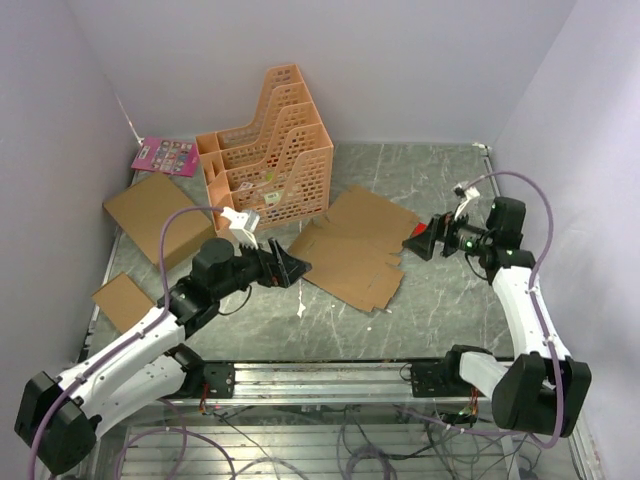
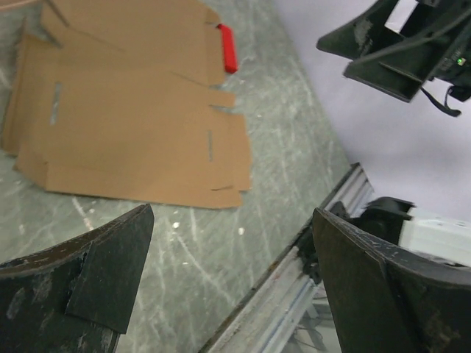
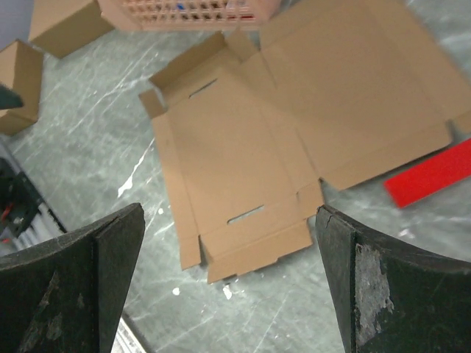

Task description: Fold the paper box

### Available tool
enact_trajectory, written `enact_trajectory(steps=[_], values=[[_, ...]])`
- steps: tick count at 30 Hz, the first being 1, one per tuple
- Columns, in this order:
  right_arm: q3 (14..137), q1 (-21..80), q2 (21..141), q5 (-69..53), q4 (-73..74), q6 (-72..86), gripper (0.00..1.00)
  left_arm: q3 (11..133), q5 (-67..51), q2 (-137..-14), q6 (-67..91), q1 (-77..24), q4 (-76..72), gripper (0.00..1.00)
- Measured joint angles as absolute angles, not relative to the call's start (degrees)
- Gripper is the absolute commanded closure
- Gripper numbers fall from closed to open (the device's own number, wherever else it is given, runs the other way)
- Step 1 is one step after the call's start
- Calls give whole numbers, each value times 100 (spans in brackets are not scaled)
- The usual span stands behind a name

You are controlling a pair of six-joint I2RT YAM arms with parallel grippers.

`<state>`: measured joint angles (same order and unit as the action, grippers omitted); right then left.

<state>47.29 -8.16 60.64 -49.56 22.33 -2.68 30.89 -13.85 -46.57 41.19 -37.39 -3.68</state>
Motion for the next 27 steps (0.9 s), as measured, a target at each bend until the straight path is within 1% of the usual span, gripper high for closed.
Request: enact_trajectory(steps=[4,6,9,10,14,20,27], values=[[3929,-884,6213,-5443,1461,82,1,2648,-969,-4740,4058,-3785,-565,1],[3782,-917,6337,-5588,1243,150,1,2602,-733,-4893,3940,-3800,-585,2],[3774,-961,6729,-5798,980,132,2,2659,-390,-5262,3662,-3806,-591,2],[3828,-982,6928,-5861,993,60,2,2788,-207,-5588,3470,-3809,-539,2],[4069,-1039,7450,-5924,1146,-222,3,3140,80,-6189,3098,-3776,-388,1],[4099,-1083,7481,-5913,1184,-399,3,3881,281,-7487,2445,-3494,-445,11],[4106,-1085,7474,-5865,1190,-416,3,4831,364,-8842,1826,-3393,-412,31]])
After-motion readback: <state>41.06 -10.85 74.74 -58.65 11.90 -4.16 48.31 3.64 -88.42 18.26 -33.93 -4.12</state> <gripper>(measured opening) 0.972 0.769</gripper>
